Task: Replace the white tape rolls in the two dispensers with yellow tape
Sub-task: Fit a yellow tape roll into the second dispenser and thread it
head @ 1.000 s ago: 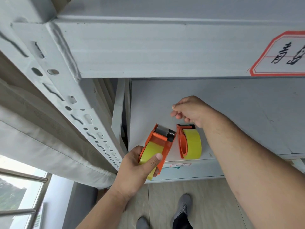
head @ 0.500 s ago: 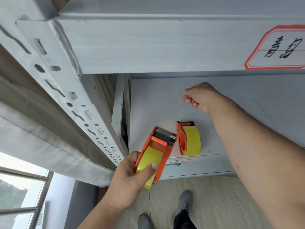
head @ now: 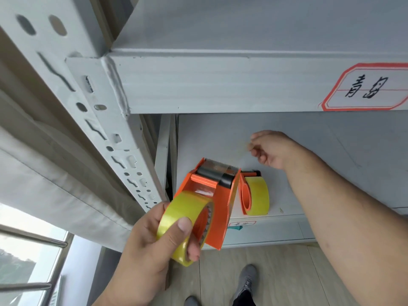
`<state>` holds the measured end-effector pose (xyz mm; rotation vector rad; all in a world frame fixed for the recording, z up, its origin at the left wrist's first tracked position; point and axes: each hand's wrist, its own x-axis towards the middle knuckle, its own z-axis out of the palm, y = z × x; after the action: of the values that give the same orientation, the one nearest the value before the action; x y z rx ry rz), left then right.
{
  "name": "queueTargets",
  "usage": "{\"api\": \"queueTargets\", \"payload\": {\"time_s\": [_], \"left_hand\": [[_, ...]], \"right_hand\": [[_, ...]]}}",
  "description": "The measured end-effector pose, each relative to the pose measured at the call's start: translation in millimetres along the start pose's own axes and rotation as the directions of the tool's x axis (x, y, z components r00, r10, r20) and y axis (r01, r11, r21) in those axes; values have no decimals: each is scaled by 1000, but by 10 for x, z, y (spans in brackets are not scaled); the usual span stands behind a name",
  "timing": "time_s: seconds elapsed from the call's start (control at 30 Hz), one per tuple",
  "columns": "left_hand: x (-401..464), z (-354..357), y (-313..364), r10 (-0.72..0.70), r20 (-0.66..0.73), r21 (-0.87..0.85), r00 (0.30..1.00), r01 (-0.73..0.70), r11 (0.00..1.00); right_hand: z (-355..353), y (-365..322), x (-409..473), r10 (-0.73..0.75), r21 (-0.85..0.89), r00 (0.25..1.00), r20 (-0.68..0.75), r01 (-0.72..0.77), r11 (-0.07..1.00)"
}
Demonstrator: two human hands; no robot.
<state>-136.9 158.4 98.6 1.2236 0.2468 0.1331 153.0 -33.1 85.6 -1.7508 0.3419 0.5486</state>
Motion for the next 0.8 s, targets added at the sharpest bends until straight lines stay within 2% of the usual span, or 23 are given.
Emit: {"api": "queueTargets", "payload": {"time_s": [0.13, 0.27, 0.43, 0.57, 0.67, 0.8], "left_hand": [[54, 114, 169, 109, -26, -52, 994, -110, 993], [214, 253, 295, 184, 26, -41, 983, -183, 982], [513, 388, 308, 159, 2, -16, 987, -159, 987], [703, 448, 233, 87, -32, -17, 996, -88, 996], [752, 454, 230, 23, -39, -75, 999, -25, 997], [766, 470, 176, 48, -76, -2, 996, -48, 999]], "right_hand": [[80, 285, -238, 94, 92, 989, 115, -105, 990], [268, 649, -545, 182, 318, 955, 235, -252, 914], [535, 1093, -967, 156, 464, 892, 424, -362, 809], [608, 1178, -1265, 94, 561, 853, 513, -417, 716], [640, 1162, -1405, 55, 575, 879, 474, -356, 736], [703, 1133, -1477, 87, 536, 926, 368, -288, 793]]}}
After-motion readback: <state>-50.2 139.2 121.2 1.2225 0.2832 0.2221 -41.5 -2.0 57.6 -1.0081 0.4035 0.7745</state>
